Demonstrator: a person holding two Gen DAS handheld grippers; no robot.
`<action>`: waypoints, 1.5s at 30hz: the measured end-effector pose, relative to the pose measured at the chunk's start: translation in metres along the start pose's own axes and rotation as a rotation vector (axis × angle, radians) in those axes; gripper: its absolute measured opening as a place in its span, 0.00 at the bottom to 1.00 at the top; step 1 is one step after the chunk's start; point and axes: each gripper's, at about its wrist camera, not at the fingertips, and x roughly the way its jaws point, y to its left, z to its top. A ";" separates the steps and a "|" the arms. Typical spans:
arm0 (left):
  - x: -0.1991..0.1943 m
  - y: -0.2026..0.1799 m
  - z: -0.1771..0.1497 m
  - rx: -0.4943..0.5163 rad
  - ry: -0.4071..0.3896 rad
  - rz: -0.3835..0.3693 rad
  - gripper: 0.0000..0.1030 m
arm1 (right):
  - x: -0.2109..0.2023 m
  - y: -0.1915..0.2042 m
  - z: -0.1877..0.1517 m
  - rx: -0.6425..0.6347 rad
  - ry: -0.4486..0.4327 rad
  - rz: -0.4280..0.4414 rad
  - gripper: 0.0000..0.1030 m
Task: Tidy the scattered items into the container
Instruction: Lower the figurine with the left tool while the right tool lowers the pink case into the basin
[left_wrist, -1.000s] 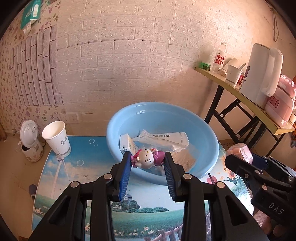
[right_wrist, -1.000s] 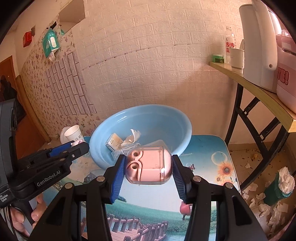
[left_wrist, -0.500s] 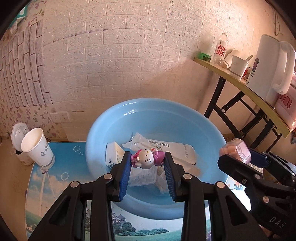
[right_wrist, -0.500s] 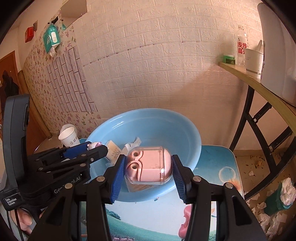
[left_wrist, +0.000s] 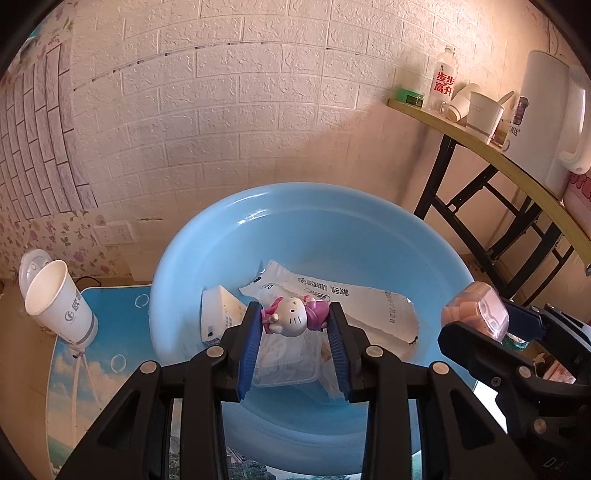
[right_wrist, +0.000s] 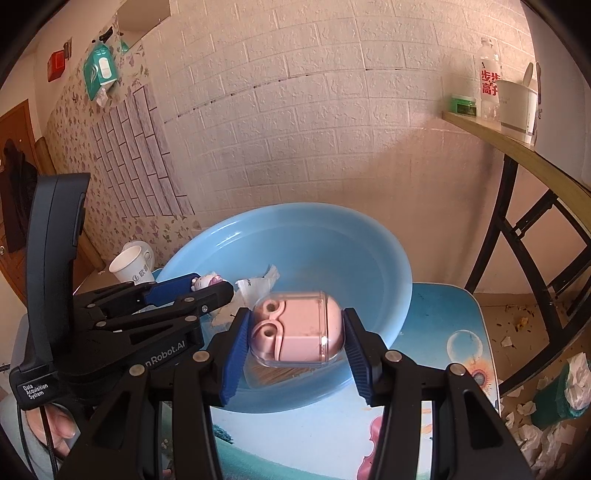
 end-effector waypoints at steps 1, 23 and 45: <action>0.001 0.000 0.000 0.001 0.002 -0.001 0.32 | 0.001 0.000 0.000 -0.001 0.001 0.001 0.49; -0.021 0.030 0.006 -0.045 -0.067 0.052 0.73 | 0.038 0.009 0.003 -0.021 0.057 0.006 0.49; -0.075 0.035 0.005 -0.011 -0.164 0.135 1.00 | 0.023 0.021 -0.006 -0.036 0.079 -0.007 0.86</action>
